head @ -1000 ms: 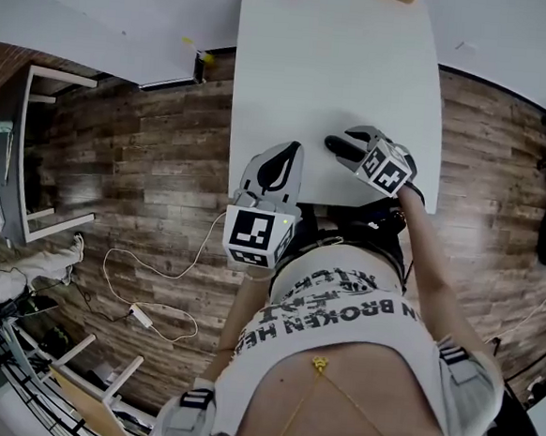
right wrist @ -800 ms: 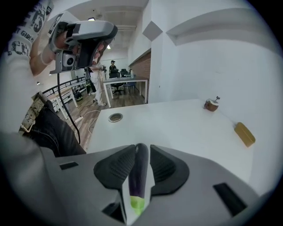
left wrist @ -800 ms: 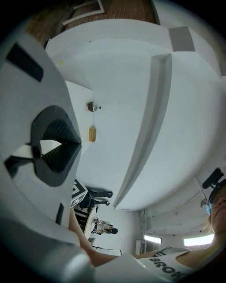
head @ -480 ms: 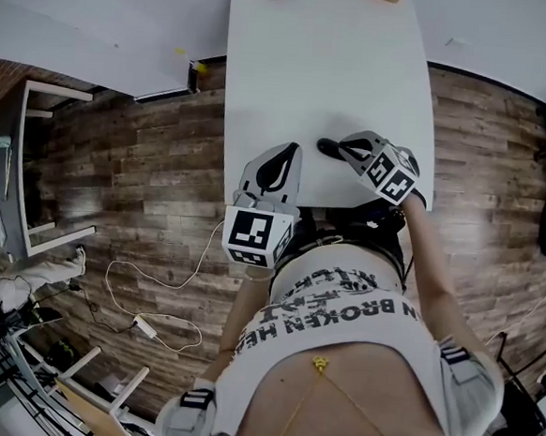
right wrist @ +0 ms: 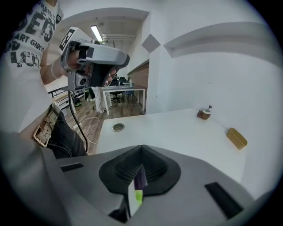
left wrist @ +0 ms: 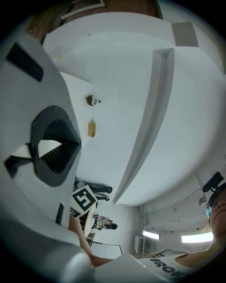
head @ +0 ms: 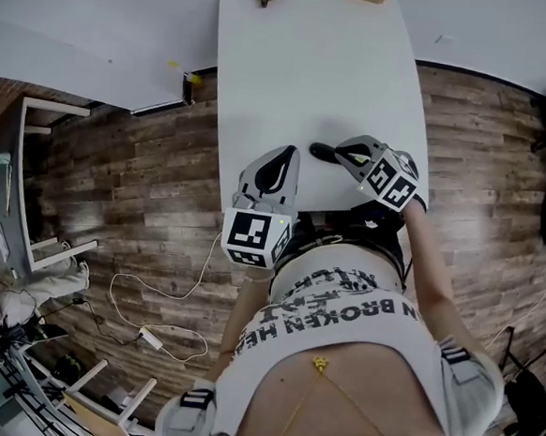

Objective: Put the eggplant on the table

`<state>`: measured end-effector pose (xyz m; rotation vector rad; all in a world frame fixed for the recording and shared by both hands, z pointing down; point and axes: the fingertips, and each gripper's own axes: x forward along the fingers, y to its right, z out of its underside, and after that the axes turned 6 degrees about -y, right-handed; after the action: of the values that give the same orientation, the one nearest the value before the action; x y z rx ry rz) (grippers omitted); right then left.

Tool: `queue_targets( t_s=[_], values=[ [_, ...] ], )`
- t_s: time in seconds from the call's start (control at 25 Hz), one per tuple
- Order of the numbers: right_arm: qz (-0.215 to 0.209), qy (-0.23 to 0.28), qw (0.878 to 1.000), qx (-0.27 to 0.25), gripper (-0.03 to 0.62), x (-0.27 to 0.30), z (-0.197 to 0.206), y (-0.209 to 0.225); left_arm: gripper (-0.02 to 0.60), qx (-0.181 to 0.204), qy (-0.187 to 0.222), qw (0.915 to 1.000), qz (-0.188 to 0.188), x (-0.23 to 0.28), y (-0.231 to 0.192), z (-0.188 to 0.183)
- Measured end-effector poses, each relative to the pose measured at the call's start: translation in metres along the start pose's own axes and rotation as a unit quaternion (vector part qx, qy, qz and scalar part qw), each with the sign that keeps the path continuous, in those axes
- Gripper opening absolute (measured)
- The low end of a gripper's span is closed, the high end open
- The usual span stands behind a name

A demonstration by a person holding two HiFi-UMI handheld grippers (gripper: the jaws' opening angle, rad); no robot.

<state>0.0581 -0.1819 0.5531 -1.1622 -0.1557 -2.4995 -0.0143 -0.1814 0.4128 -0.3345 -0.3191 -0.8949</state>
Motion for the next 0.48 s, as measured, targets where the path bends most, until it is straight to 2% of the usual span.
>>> queue_targets(
  t_s=[0.24,0.48],
  values=[
    [0.007,0.07,0.997,0.022,0.008,-0.024,-0.031,0.002,0.006,0.001,0.002,1.0,0.006,0.003,0.002,-0.002],
    [0.026,0.145,0.988,0.041,0.008,-0.057,-0.065,0.005,0.006,0.003,0.007,0.9999,0.014,0.006,0.006,-0.006]
  ],
)
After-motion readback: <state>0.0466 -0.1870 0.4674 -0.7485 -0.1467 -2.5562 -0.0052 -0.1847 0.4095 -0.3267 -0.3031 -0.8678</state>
